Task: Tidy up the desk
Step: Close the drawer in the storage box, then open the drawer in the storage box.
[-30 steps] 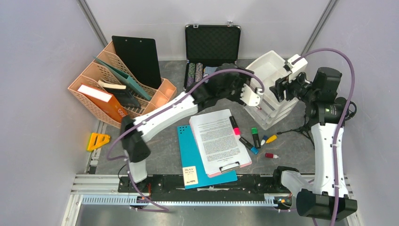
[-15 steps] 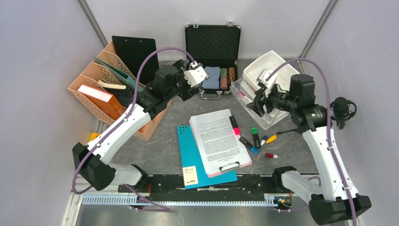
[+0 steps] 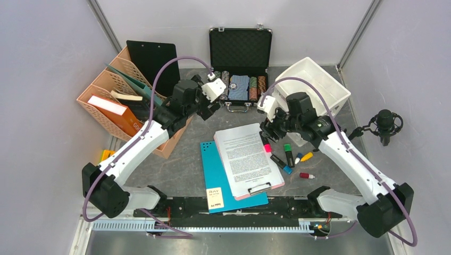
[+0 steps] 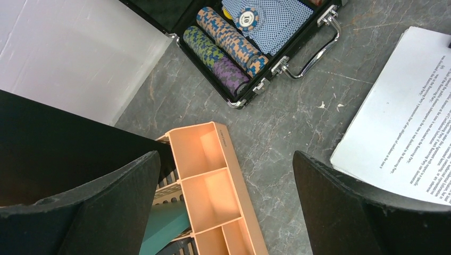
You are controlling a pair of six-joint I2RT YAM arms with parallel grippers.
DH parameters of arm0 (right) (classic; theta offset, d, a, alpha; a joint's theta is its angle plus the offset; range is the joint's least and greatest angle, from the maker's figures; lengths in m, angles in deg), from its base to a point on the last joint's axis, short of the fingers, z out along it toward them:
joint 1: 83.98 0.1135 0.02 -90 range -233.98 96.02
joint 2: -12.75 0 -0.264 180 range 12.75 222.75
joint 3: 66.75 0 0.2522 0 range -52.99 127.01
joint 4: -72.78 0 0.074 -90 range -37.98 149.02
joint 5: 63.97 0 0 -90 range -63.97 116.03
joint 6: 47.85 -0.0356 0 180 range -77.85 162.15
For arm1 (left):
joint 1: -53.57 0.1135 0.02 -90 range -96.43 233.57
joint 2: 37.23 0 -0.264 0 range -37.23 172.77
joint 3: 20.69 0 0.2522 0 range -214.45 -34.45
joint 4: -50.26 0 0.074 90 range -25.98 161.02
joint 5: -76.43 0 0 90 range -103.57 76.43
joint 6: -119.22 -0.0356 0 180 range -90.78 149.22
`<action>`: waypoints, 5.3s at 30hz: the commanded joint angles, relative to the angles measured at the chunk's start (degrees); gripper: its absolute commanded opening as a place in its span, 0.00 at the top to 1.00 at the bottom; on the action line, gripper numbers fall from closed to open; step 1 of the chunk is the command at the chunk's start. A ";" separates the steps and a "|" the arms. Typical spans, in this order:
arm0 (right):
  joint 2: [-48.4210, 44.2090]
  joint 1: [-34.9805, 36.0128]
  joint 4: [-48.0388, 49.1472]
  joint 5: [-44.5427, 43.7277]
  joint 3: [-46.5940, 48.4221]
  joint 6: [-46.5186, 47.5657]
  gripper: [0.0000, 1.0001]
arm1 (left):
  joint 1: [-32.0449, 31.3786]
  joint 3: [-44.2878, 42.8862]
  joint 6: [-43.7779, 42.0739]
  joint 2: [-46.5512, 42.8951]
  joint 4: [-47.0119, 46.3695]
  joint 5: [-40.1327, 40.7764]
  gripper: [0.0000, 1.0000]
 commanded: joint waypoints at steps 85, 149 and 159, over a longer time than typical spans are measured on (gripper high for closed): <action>4.22 -27.40 -6.06 -18.58 13.41 9.32 0.51 | -12.38 -19.34 94.00 50.27 -51.36 -35.74 0.07; 8.33 -29.68 -7.21 -11.54 10.64 9.79 0.76 | -14.39 -19.17 97.37 60.32 -74.43 -34.68 0.11; 7.87 -29.68 -7.28 -11.94 10.21 9.93 0.77 | -14.58 -21.17 99.21 62.83 -77.66 -33.36 0.10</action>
